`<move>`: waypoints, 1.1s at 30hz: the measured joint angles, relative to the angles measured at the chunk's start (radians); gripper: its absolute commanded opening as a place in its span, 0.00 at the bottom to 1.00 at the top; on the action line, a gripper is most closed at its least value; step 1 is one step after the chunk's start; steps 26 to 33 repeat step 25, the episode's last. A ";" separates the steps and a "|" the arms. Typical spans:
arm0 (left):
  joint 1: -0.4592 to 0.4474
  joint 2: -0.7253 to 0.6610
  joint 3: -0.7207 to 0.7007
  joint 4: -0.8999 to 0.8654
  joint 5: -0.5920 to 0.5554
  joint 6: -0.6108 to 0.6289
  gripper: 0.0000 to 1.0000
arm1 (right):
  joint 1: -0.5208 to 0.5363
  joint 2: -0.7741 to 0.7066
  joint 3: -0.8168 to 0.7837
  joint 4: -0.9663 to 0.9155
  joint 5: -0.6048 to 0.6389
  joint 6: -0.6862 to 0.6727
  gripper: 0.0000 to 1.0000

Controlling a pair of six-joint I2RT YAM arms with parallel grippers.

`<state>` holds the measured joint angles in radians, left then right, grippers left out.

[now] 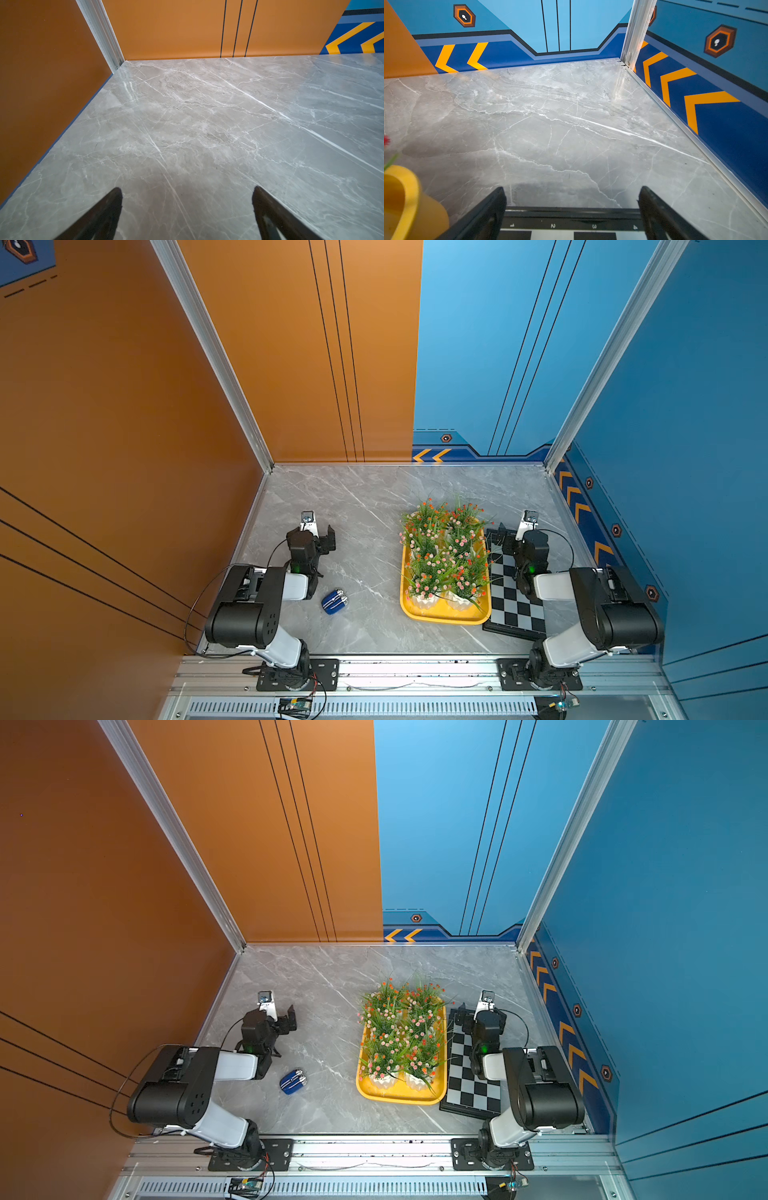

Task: Put the potted gypsophila into the storage box
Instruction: Reset both arms

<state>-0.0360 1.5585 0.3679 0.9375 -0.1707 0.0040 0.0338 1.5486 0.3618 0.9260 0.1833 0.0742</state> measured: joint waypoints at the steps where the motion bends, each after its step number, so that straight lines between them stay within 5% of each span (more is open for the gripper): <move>1: 0.000 0.000 0.000 0.000 0.000 0.000 0.98 | 0.000 0.000 0.000 0.000 0.000 0.000 1.00; 33: 0.002 0.000 0.000 -0.011 0.000 0.000 0.98 | 0.001 0.000 0.000 0.000 0.000 0.000 1.00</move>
